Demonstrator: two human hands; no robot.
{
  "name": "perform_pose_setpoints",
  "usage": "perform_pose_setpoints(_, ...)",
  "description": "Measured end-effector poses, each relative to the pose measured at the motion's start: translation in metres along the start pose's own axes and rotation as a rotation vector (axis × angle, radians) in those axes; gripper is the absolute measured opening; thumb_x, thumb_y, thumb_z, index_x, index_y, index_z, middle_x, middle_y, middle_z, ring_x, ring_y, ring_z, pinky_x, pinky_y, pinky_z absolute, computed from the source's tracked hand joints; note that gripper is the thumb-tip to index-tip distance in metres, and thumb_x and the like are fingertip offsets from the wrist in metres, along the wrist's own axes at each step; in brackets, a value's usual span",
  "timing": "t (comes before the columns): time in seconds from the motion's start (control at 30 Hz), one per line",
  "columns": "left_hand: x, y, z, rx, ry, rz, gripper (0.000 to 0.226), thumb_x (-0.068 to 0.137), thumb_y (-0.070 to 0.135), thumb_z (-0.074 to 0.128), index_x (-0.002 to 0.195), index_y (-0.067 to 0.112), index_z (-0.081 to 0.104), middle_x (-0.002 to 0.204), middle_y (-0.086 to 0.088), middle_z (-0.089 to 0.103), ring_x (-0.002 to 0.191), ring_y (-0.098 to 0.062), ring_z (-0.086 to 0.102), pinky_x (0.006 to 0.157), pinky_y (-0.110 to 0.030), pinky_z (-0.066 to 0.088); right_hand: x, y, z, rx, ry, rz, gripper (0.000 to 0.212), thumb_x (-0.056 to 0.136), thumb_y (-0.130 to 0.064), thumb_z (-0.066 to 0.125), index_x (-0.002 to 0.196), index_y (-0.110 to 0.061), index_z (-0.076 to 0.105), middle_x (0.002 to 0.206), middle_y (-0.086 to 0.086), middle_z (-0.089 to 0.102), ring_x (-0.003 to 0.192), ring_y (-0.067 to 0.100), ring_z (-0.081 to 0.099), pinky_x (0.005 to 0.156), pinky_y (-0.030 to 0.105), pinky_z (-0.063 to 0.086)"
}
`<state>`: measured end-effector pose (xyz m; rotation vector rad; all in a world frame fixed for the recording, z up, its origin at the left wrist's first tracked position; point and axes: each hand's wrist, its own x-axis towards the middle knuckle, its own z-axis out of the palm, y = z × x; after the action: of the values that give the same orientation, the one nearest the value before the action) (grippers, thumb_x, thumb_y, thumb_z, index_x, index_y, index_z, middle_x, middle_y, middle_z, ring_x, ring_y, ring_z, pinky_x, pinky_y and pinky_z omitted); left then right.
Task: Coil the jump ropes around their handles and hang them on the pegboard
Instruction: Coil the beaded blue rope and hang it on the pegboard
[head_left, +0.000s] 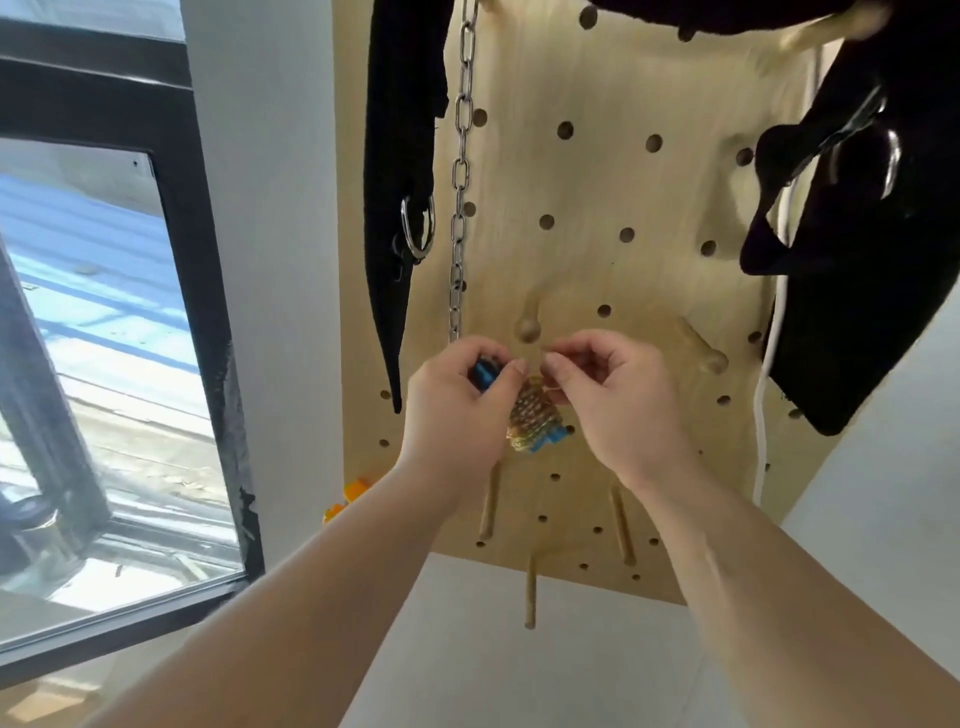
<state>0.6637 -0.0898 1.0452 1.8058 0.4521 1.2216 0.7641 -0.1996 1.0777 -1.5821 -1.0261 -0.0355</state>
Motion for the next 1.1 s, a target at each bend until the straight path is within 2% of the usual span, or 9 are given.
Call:
perform_pose_setpoints(0.17, 0.021, 0.005, 0.004, -0.029, 0.049, 0.022, 0.006, 0.1, 0.023, 0.063, 0.094, 0.024, 0.064, 0.086, 0.012, 0.065, 0.087, 0.003, 0.061, 0.067, -0.012, 0.052, 0.028, -0.008, 0.006, -0.113, 0.017, -0.085, 0.012, 0.096, -0.012, 0.067, 0.099, -0.023, 0.073, 0.09, -0.006, 0.075, 0.086, 0.011, 0.073, 0.078, 0.036, 0.063)
perform_pose_setpoints(0.33, 0.038, 0.0, 0.001, -0.175, -0.051, -0.158, 0.009, 0.098, 0.029, 0.066, 0.09, 0.027, 0.066, 0.083, 0.008, 0.068, 0.071, -0.001, 0.063, 0.06, -0.017, 0.053, 0.044, -0.009, 0.008, 0.076, 0.025, 0.091, 0.013, 0.091, -0.008, 0.072, 0.092, -0.021, 0.076, 0.086, 0.002, 0.077, 0.081, 0.019, 0.074, 0.069, 0.032, 0.063)
perform_pose_setpoints(0.43, 0.053, -0.003, 0.0, -0.241, -0.114, -0.291, 0.009, 0.097, 0.025, 0.067, 0.089, 0.023, 0.068, 0.089, 0.0, 0.07, 0.079, -0.014, 0.066, 0.067, -0.03, 0.055, 0.058, -0.005, 0.011, 0.15, -0.004, 0.239, 0.007, 0.09, -0.01, 0.073, 0.09, -0.016, 0.076, 0.09, 0.007, 0.077, 0.079, 0.02, 0.074, 0.065, 0.03, 0.06)
perform_pose_setpoints(0.53, 0.067, -0.008, 0.007, -0.315, -0.138, -0.362, 0.012, 0.098, 0.02, 0.066, 0.087, 0.022, 0.067, 0.092, -0.001, 0.069, 0.086, -0.02, 0.067, 0.065, -0.03, 0.054, 0.075, 0.001, 0.017, 0.137, 0.01, 0.324, 0.004, 0.09, -0.014, 0.075, 0.092, -0.015, 0.077, 0.091, 0.006, 0.077, 0.084, 0.022, 0.073, 0.068, 0.033, 0.062)
perform_pose_setpoints(0.63, 0.078, -0.015, 0.017, -0.287, -0.101, -0.364, 0.009, 0.097, 0.021, 0.067, 0.088, 0.022, 0.069, 0.096, -0.002, 0.07, 0.092, -0.023, 0.07, 0.077, -0.038, 0.061, 0.092, 0.007, 0.023, 0.086, 0.085, 0.353, 0.004, 0.09, -0.015, 0.075, 0.088, -0.017, 0.077, 0.087, 0.003, 0.076, 0.081, 0.021, 0.07, 0.062, 0.029, 0.058)
perform_pose_setpoints(0.7, 0.085, -0.018, 0.024, -0.272, -0.05, -0.356, 0.009, 0.094, 0.024, 0.07, 0.085, 0.026, 0.071, 0.094, -0.001, 0.071, 0.092, -0.024, 0.07, 0.083, -0.049, 0.062, 0.099, 0.012, 0.028, 0.067, 0.138, 0.346, 0.006, 0.09, -0.013, 0.075, 0.085, -0.016, 0.076, 0.086, 0.003, 0.075, 0.083, 0.022, 0.073, 0.067, 0.035, 0.061)
perform_pose_setpoints(0.87, 0.092, -0.02, 0.037, -0.222, 0.124, -0.358, 0.013, 0.086, 0.025, 0.075, 0.076, 0.028, 0.068, 0.083, 0.007, 0.069, 0.085, -0.02, 0.068, 0.075, -0.05, 0.062, 0.106, 0.019, 0.034, 0.043, 0.266, 0.307, 0.013, 0.085, -0.005, 0.074, 0.078, -0.016, 0.074, 0.084, 0.007, 0.076, 0.082, 0.026, 0.074, 0.077, 0.049, 0.062)
perform_pose_setpoints(1.0, 0.09, -0.022, 0.044, -0.258, 0.118, -0.387, 0.018, 0.083, 0.033, 0.081, 0.089, 0.032, 0.064, 0.097, 0.013, 0.065, 0.093, -0.016, 0.065, 0.081, -0.049, 0.061, 0.096, 0.023, 0.03, 0.062, 0.244, 0.306, 0.023, 0.087, 0.0, 0.065, 0.082, -0.018, 0.077, 0.086, 0.003, 0.077, 0.086, 0.021, 0.074, 0.082, 0.04, 0.062)
perform_pose_setpoints(1.1, 0.086, -0.026, 0.046, -0.239, 0.094, -0.385, 0.022, 0.087, 0.032, 0.077, 0.103, 0.032, 0.063, 0.105, 0.015, 0.061, 0.099, -0.015, 0.062, 0.088, -0.046, 0.06, 0.08, 0.023, 0.027, 0.082, 0.262, 0.289, 0.019, 0.092, -0.007, 0.061, 0.09, -0.017, 0.077, 0.09, -0.001, 0.077, 0.086, 0.011, 0.071, 0.074, 0.026, 0.056)
